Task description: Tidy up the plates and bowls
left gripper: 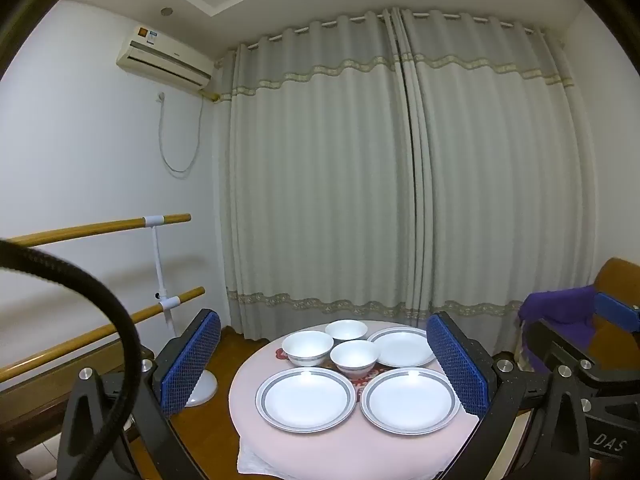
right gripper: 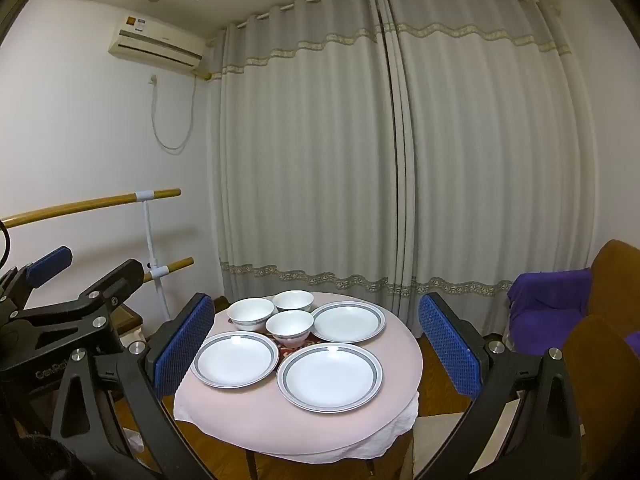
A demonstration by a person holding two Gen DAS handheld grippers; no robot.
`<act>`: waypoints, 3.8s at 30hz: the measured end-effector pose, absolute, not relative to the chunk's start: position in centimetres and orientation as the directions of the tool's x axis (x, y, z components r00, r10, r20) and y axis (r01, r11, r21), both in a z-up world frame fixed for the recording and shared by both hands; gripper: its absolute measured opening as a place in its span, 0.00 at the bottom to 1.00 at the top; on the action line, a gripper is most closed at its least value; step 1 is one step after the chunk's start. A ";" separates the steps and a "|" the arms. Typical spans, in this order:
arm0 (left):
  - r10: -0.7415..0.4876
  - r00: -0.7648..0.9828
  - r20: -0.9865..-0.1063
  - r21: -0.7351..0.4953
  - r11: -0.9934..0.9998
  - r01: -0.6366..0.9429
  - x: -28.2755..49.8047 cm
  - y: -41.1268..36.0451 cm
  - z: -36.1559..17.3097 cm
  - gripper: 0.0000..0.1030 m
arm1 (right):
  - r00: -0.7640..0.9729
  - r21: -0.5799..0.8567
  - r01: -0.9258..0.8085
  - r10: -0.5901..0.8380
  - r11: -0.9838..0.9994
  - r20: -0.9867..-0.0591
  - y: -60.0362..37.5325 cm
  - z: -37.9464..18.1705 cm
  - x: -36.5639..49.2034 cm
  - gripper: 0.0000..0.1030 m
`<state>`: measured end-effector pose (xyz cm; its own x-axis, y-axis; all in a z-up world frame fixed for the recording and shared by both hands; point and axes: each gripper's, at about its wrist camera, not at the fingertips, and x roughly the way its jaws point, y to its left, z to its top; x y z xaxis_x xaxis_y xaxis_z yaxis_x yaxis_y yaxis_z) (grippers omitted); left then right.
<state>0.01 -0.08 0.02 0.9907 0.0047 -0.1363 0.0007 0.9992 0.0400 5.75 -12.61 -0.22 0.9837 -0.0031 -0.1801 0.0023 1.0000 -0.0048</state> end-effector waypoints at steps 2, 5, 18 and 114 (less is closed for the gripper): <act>0.002 0.990 -0.141 0.032 0.999 0.002 0.0 -0.1 0.0 1.00 | 0.983 -0.005 0.002 -0.003 1.000 -0.181 -12.6 -0.2 5.7 1.00; -0.001 0.989 -0.145 0.027 1.000 0.005 0.1 0.0 0.0 1.00 | 0.983 -0.007 0.001 -0.003 1.000 -0.182 -12.6 -0.2 5.7 1.00; -0.004 0.990 -0.141 0.022 1.000 0.007 0.3 0.2 -0.2 1.00 | 0.983 -0.011 0.001 -0.003 1.000 -0.182 -12.7 -0.4 5.8 1.00; 0.000 0.995 -0.103 0.016 1.000 0.001 -1.6 -0.3 0.1 1.00 | 0.987 -0.013 -0.008 0.005 1.000 -0.161 -12.6 0.7 5.1 1.00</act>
<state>-1.59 -0.26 0.07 0.9947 0.0002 -0.1027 0.0015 0.9999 0.0162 5.07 -12.55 0.67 0.9869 0.0055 -0.1610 -0.0077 0.9999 -0.0132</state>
